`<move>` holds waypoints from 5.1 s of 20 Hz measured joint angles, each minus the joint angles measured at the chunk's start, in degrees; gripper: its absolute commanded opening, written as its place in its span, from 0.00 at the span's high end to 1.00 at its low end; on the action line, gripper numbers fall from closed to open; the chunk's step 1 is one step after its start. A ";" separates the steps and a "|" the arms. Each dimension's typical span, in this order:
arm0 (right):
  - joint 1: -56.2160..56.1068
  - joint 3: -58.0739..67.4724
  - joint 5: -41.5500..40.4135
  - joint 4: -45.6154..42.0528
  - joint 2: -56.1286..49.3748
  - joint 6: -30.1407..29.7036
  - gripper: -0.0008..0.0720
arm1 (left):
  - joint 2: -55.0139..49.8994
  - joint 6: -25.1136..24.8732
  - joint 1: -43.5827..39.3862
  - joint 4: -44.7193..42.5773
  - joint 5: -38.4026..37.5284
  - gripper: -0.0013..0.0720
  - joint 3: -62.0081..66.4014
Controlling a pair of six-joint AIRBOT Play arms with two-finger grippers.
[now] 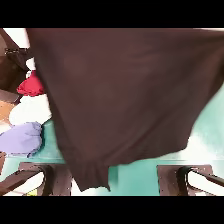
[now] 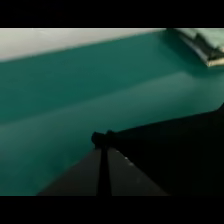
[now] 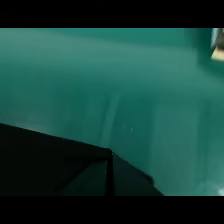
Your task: Fold the shirts.
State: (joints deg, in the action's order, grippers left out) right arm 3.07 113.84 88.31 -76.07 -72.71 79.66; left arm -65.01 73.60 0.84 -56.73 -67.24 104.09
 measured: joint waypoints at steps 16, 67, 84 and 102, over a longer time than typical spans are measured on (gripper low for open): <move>0.00 0.92 -9.53 5.38 -32.81 3.15 0.46 | -34.29 -0.37 2.03 0.13 5.40 0.16 -3.43; 32.17 -78.79 -8.57 13.73 9.03 -6.80 0.38 | 5.20 -10.56 10.73 16.33 3.85 0.95 -66.90; 14.88 -40.96 -15.80 15.13 21.35 -2.14 0.97 | 5.27 -6.62 10.75 16.24 -5.66 0.95 -19.85; 13.18 -0.02 -7.82 4.11 23.74 1.14 0.97 | 16.72 2.64 10.80 14.95 -0.59 0.95 16.96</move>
State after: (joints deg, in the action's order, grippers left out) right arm 16.25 113.82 80.49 -71.96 -48.97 80.79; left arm -48.29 76.25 11.64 -41.78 -67.83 121.05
